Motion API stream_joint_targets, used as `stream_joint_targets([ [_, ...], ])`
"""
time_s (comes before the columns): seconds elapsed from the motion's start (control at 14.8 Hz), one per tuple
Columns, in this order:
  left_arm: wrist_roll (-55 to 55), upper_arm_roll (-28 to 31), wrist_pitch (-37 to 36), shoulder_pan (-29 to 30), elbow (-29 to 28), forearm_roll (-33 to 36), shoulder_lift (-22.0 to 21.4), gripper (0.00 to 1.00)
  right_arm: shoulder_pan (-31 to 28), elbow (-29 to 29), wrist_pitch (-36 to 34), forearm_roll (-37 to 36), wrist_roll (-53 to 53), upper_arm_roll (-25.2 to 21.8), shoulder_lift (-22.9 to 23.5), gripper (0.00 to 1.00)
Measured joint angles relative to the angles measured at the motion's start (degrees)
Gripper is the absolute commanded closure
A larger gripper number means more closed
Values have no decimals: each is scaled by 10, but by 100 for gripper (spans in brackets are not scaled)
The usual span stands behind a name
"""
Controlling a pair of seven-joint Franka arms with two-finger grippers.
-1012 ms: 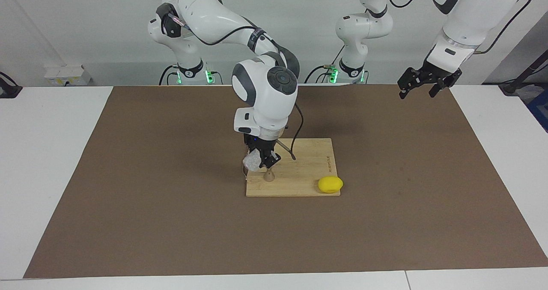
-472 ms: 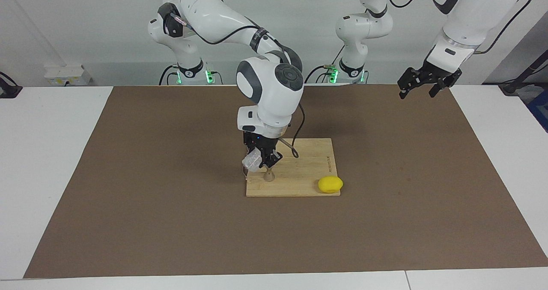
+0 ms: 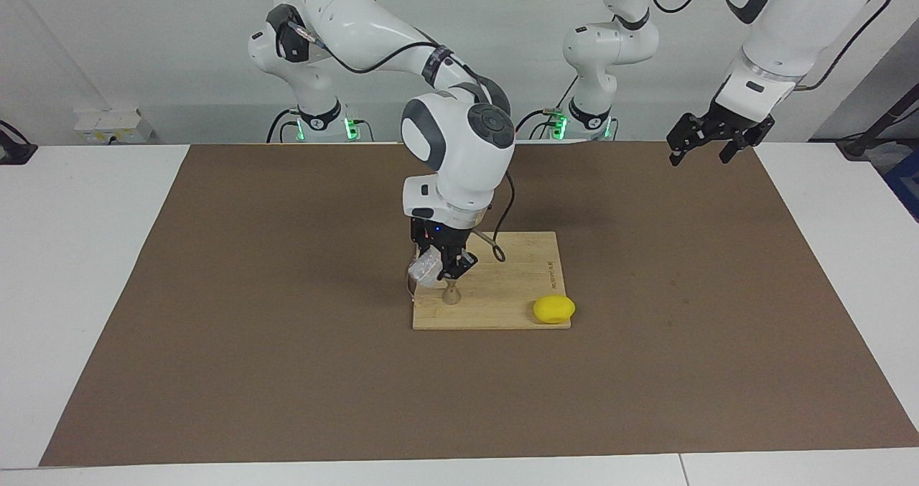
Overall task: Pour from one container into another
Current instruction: 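Tilt the glass cup over the metal cup with the right gripper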
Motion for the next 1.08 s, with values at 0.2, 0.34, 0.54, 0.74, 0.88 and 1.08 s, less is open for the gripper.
stream_joint_targets([
  [0.2,0,0,0,0,0,0,0,0,0,0,0,-3,-4,0,0,100],
  [0.34,0,0,0,0,0,0,0,0,1,1,0,-3,-5,0,0,100],
  [0.54,0,0,0,0,0,0,0,0,2,1,0,-4,-5,0,0,100],
  [0.74,0,0,0,0,0,0,0,0,2,1,0,-4,-5,0,0,100],
  [0.88,0,0,0,0,0,0,0,0,2,1,-2,-4,-5,0,0,100],
  [1.08,0,0,0,0,0,0,0,0,2,1,-3,-3,-6,7,0,100],
])
